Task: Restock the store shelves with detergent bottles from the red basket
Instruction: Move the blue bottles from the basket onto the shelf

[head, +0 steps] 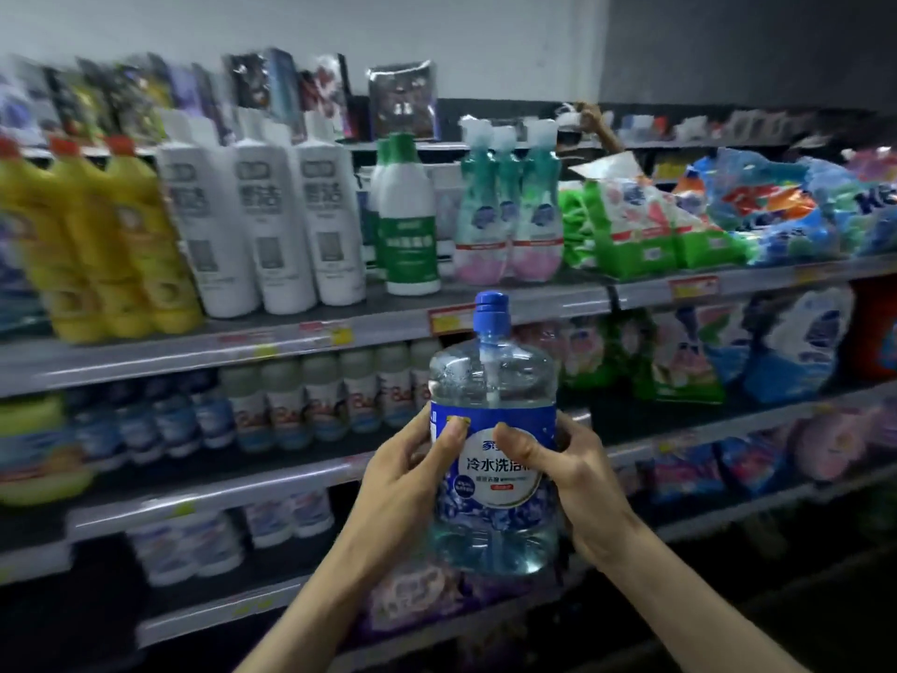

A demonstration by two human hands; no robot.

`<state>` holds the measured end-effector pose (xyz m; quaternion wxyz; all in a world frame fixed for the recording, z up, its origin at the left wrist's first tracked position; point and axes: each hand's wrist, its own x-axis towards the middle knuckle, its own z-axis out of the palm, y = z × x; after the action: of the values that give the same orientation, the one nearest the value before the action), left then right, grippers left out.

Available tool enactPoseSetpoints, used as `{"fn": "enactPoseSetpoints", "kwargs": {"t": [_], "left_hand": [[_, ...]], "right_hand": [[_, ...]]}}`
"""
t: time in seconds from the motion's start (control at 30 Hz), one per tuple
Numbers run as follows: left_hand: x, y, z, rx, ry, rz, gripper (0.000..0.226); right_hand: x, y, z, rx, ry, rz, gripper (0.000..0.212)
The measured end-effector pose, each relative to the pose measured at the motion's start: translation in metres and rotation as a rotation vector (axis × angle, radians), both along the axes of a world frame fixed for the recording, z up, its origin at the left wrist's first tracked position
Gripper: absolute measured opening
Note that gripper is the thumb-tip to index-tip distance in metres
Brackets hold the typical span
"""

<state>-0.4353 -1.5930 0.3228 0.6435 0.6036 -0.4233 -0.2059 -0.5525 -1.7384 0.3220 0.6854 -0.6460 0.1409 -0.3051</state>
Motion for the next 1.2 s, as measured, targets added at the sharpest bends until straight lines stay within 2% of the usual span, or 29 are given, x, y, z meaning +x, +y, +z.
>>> {"fn": "enactPoseSetpoints", "kwargs": {"t": [0.33, 0.57, 0.73, 0.97, 1.13, 1.2], "left_hand": [[0.090, 0.171, 0.021, -0.101, -0.050, 0.271, 0.047], [0.145, 0.258, 0.026, -0.107, -0.039, 0.466, 0.049], [0.186, 0.303, 0.034, -0.071, -0.044, 0.596, 0.055], [0.242, 0.343, 0.065, -0.071, -0.124, 0.749, 0.047], [0.284, 0.369, 0.091, 0.032, -0.142, 0.811, 0.067], [0.298, 0.377, 0.098, 0.024, -0.166, 0.808, 0.067]], "right_hand": [[0.125, 0.154, 0.027, -0.019, -0.063, 0.282, 0.048], [0.210, 0.224, 0.037, -0.044, -0.062, 0.442, 0.059], [0.271, 0.259, 0.046, -0.084, -0.089, 0.581, 0.061], [0.359, 0.296, 0.075, -0.121, -0.164, 0.713, 0.061], [0.417, 0.315, 0.099, -0.191, -0.251, 0.759, 0.068], [0.436, 0.321, 0.106, -0.203, -0.282, 0.781, 0.070]]}}
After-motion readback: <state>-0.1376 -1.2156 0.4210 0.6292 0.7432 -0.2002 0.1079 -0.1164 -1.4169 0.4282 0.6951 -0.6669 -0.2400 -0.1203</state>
